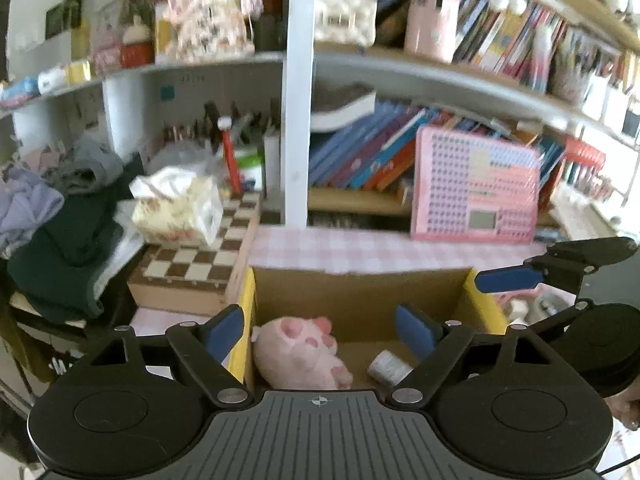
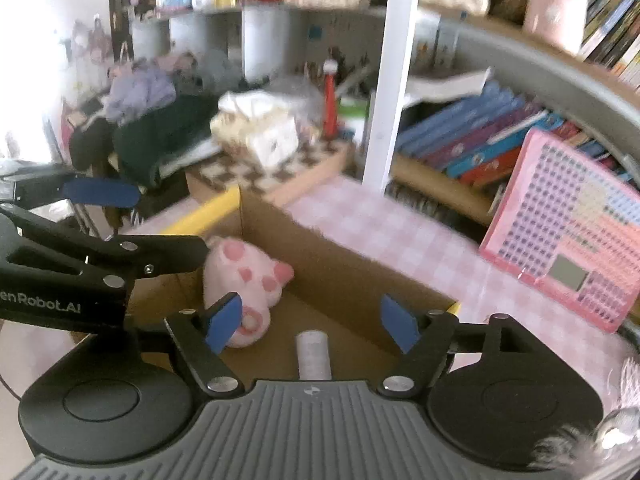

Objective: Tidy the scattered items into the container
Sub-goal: 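Open both grippers to drop the pig and spray bottle into the box, then raise both tools out of the box and pull back from it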

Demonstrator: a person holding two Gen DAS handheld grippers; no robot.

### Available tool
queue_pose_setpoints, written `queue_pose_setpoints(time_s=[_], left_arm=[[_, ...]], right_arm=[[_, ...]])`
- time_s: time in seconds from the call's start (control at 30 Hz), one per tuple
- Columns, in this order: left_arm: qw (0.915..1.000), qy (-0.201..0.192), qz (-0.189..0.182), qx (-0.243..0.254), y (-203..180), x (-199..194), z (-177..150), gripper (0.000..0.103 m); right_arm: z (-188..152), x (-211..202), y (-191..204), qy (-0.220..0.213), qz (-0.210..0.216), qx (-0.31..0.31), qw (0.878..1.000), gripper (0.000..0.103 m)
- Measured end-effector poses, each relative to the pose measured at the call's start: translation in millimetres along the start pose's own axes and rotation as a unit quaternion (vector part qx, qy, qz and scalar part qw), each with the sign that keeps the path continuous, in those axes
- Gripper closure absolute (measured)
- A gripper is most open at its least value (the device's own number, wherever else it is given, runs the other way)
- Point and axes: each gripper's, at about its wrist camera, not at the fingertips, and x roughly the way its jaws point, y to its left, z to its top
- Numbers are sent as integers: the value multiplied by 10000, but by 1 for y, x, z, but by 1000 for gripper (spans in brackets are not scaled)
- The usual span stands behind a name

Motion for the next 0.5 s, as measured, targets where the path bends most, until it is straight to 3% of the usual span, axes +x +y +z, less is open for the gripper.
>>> queue_pose_setpoints(time_s=[0.2,0.5], left_arm=[[9994,-296,-80,132,-5,-44,-10,15],[9990,-375,-52,231,-4,-97,-42,12]], right_arm=[[-11,-43,19,-387,-255,-52,9989,20],[-44,-98,41,-665,-585,383,9953,18]])
